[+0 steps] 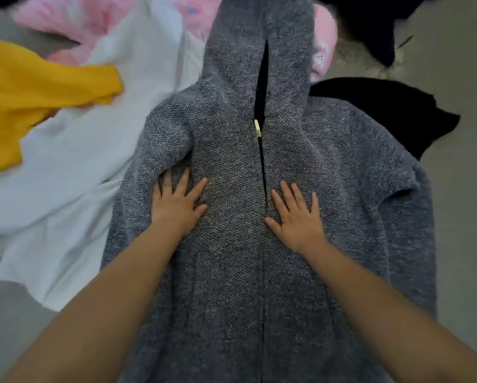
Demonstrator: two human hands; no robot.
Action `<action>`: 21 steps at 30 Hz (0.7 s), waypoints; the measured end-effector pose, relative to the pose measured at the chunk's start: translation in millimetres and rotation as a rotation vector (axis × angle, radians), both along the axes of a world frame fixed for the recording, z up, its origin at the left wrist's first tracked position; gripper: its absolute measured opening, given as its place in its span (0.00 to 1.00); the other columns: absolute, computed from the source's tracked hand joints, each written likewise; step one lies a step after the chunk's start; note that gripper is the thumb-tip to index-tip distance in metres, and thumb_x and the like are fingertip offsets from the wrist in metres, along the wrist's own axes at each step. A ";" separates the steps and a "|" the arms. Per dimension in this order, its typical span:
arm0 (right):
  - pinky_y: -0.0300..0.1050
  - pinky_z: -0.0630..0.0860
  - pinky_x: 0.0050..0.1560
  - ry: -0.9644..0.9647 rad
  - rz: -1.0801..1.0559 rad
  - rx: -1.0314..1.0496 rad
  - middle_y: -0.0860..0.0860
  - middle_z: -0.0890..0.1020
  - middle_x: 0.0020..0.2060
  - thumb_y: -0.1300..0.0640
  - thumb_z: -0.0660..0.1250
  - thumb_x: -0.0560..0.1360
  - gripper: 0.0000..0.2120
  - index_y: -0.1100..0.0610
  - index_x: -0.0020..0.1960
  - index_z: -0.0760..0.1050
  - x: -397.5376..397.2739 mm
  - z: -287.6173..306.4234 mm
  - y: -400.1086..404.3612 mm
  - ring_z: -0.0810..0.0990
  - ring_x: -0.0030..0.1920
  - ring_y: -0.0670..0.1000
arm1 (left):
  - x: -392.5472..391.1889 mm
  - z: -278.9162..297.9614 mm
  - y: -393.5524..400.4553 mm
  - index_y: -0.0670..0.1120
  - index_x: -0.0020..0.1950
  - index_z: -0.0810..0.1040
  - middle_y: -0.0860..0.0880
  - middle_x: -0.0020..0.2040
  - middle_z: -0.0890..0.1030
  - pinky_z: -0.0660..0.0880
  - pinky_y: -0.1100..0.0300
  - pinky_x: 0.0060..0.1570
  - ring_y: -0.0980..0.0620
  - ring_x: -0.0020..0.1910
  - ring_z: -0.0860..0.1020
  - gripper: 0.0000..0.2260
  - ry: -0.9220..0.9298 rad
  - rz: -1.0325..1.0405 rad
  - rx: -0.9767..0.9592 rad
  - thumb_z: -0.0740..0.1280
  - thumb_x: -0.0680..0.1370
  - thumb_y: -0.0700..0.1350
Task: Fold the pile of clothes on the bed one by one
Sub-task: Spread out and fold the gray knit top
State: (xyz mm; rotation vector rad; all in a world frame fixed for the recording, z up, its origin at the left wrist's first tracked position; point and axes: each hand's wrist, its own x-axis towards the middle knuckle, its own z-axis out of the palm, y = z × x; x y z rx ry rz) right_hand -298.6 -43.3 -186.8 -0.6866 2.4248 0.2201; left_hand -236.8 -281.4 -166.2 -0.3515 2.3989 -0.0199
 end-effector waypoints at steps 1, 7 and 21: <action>0.59 0.32 0.69 -0.011 -0.014 0.009 0.48 0.34 0.74 0.37 0.40 0.77 0.31 0.48 0.74 0.35 0.7 2.6 -3.0 0.33 0.73 0.50 | -0.3 4.9 0.8 0.59 0.74 0.39 0.50 0.76 0.40 0.40 0.43 0.71 0.40 0.74 0.40 0.26 0.022 -0.004 0.030 0.47 0.79 0.61; 0.58 0.39 0.72 0.100 -0.027 -0.159 0.54 0.44 0.75 0.45 0.47 0.80 0.28 0.53 0.75 0.44 46.8 30.8 -30.8 0.41 0.75 0.55 | 78.4 37.4 6.3 0.35 0.63 0.72 0.34 0.63 0.74 0.66 0.39 0.61 0.34 0.64 0.70 0.20 0.737 0.031 0.210 0.68 0.73 0.39; 0.61 0.36 0.70 -0.041 0.235 -0.061 0.52 0.41 0.75 0.43 0.46 0.79 0.28 0.49 0.75 0.42 137.5 5.2 -69.6 0.37 0.74 0.56 | 275.4 20.6 -23.5 0.41 0.66 0.72 0.37 0.54 0.79 0.70 0.54 0.46 0.40 0.51 0.76 0.17 0.498 0.917 0.299 0.60 0.77 0.35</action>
